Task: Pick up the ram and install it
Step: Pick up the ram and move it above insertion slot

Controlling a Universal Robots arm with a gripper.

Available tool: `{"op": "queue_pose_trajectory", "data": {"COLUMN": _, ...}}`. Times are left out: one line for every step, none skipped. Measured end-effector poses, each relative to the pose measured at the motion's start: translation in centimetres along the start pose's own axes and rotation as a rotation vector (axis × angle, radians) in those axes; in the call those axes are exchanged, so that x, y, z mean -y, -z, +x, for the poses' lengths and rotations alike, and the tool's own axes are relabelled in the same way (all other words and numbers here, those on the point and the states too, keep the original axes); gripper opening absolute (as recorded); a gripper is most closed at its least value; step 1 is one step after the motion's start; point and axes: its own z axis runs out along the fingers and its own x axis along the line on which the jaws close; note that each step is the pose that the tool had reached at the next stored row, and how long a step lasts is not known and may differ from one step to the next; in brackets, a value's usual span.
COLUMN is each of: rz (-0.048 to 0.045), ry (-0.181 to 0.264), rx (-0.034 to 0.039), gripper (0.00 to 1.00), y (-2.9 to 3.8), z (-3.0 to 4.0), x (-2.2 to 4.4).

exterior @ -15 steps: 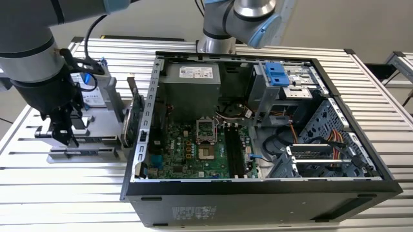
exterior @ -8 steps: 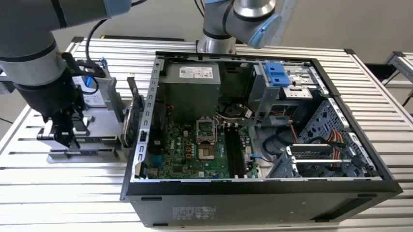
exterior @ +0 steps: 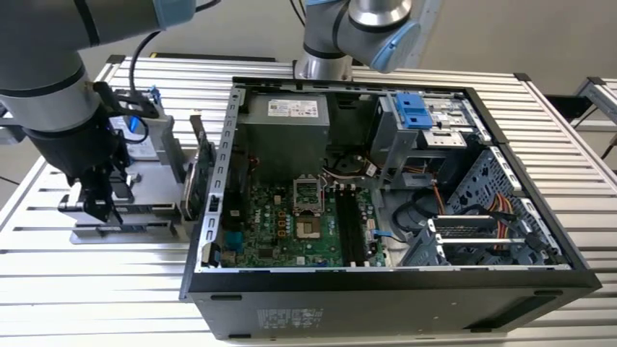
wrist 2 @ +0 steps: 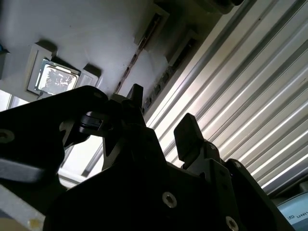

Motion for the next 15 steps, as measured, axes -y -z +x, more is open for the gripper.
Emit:
{"op": "queue_pose_trajectory", "data": {"rz": 0.0004, "ry": 0.0, "rx": 0.0, "gripper": 1.0, "y": -0.04, "z": 0.0, "x": 0.0}}
{"op": "queue_pose_trajectory", "data": {"rz": 0.0009, "ry": 0.0, "rx": 0.0001, "gripper": 1.0, "y": -0.08, "z": -0.01, "x": -0.01}}
{"op": "queue_pose_trajectory", "data": {"rz": 0.0013, "ry": 0.0, "rx": 0.0, "gripper": 1.0, "y": -0.12, "z": 0.0, "x": -0.01}}
{"op": "queue_pose_trajectory", "data": {"rz": 0.0017, "ry": 0.0, "rx": -0.0001, "gripper": 1.0, "y": -0.17, "z": 0.0, "x": -0.01}}
{"op": "queue_pose_trajectory", "data": {"rz": 0.0023, "ry": 0.0, "rx": -0.0001, "gripper": 1.0, "y": -0.22, "z": -0.01, "x": -0.02}}
{"op": "queue_pose_trajectory", "data": {"rz": 0.0028, "ry": 0.0, "rx": -0.0003, "gripper": 1.0, "y": -0.27, "z": -0.01, "x": -0.03}}
{"op": "queue_pose_trajectory", "data": {"rz": 0.0037, "ry": 0.0, "rx": -0.0004, "gripper": 1.0, "y": -0.32, "z": -0.01, "x": -0.04}}
{"op": "queue_pose_trajectory", "data": {"rz": 0.0044, "ry": 0.0, "rx": -0.0007, "gripper": 1.0, "y": -0.37, "z": -0.01, "x": -0.07}}
{"op": "queue_pose_trajectory", "data": {"rz": 0.0053, "ry": 0.0, "rx": -0.0008, "gripper": 1.0, "y": -0.44, "z": -0.01, "x": -0.08}}
{"op": "queue_pose_trajectory", "data": {"rz": 0.0062, "ry": 0.0, "rx": -0.001, "gripper": 1.0, "y": -0.5, "z": -0.01, "x": -0.09}}
{"op": "queue_pose_trajectory", "data": {"rz": 0.0068, "ry": 0.0, "rx": -0.0013, "gripper": 1.0, "y": -0.56, "z": -0.02, "x": -0.1}}
{"op": "queue_pose_trajectory", "data": {"rz": 0.0071, "ry": 0.0, "rx": -0.0019, "gripper": 1.0, "y": -0.62, "z": -0.02, "x": -0.1}}
{"op": "queue_pose_trajectory", "data": {"rz": 0.0072, "ry": 0.0, "rx": -0.0025, "gripper": 1.0, "y": -0.69, "z": -0.02, "x": -0.1}}
{"op": "queue_pose_trajectory", "data": {"rz": 0.0074, "ry": 0.0, "rx": -0.003, "gripper": 1.0, "y": -0.75, "z": -0.02, "x": -0.1}}
{"op": "queue_pose_trajectory", "data": {"rz": 0.0077, "ry": 0.0, "rx": -0.0034, "gripper": 1.0, "y": -0.83, "z": -0.03, "x": -0.1}}
